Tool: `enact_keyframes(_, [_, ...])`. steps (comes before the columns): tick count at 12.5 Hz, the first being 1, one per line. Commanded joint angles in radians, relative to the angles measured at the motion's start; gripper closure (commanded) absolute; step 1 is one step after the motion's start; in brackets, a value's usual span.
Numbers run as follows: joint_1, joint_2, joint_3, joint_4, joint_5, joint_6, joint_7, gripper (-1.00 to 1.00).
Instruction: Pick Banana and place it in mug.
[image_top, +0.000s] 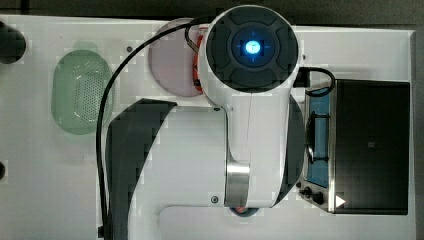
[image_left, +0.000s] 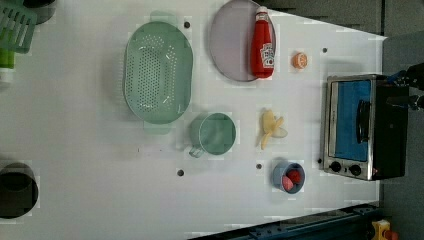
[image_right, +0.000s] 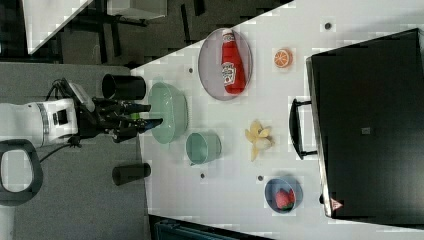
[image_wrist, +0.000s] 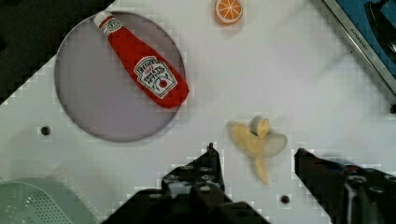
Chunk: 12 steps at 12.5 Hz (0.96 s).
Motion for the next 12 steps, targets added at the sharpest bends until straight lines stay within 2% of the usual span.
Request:
enact_keyframes(1, [-0.015,-0.273,-0.014,-0.273,-0.012,-0.027,0.079,-0.58])
enact_keyframes(3, [-0.015,-0.271,-0.012,-0.274,-0.012,-0.02,0.075,-0.99])
enact_keyframes(5, [-0.014,-0.255,-0.008,-0.281,-0.012,-0.01,0.008,-1.0])
enact_keyframes(7, [-0.014,-0.222,-0.007,-0.296,-0.012,0.013,-0.138,-1.0])
enact_keyframes(12, [-0.014,-0.065,-0.007,-0.351,-0.012,0.166,-0.455,-1.0])
